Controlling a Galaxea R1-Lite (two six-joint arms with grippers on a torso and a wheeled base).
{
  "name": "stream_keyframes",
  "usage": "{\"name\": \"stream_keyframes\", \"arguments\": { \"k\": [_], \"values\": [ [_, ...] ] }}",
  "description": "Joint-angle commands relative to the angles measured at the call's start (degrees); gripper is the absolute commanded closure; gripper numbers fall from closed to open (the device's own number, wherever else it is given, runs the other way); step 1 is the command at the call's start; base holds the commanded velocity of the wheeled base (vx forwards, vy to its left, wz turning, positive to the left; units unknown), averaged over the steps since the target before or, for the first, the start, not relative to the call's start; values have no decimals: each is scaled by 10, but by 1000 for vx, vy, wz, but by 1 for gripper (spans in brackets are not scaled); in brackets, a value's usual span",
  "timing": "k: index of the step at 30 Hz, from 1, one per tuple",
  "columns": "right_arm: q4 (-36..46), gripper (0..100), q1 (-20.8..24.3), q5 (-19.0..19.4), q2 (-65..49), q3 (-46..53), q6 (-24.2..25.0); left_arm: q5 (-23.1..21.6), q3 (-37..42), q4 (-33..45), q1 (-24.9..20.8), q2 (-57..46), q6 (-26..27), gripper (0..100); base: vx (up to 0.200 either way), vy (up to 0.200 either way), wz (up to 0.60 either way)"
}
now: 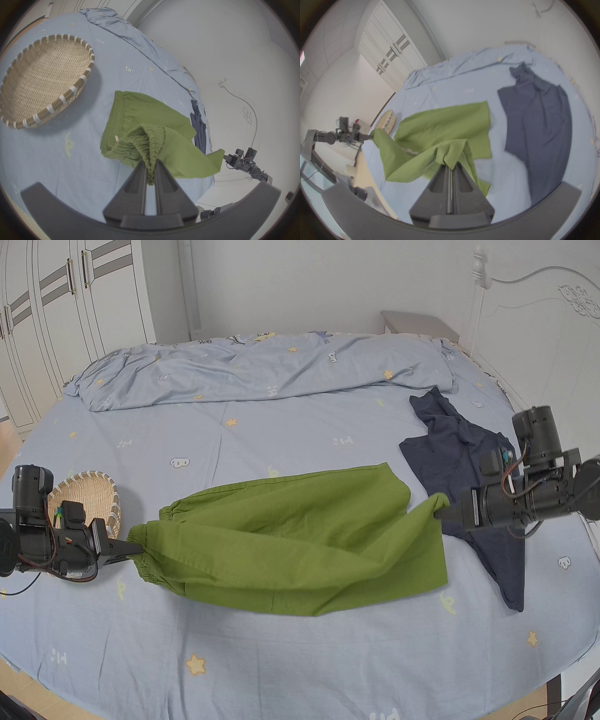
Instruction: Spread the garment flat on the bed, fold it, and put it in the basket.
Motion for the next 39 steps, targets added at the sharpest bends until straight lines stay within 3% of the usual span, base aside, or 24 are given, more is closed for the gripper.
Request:
{"name": "stream_keyframes", "arguments": {
  "k": [1, 10, 17, 39],
  "values": [
    [17, 100, 3, -66, 55, -110, -10, 1, -53, 2, 13, 42, 0, 100, 0, 0, 0],
    [18, 100, 1, -71, 89, -177, -11, 1, -83, 1, 16, 68, 10, 100, 0, 0, 0],
    [14, 100, 0, -110, 102, -203, -17, 1, -106, -1, 24, 85, 11, 100, 0, 0, 0],
    [-15, 100, 5, -113, 106, -241, -17, 1, -153, 3, 4, 86, 11, 100, 0, 0, 0]
  ]
}}
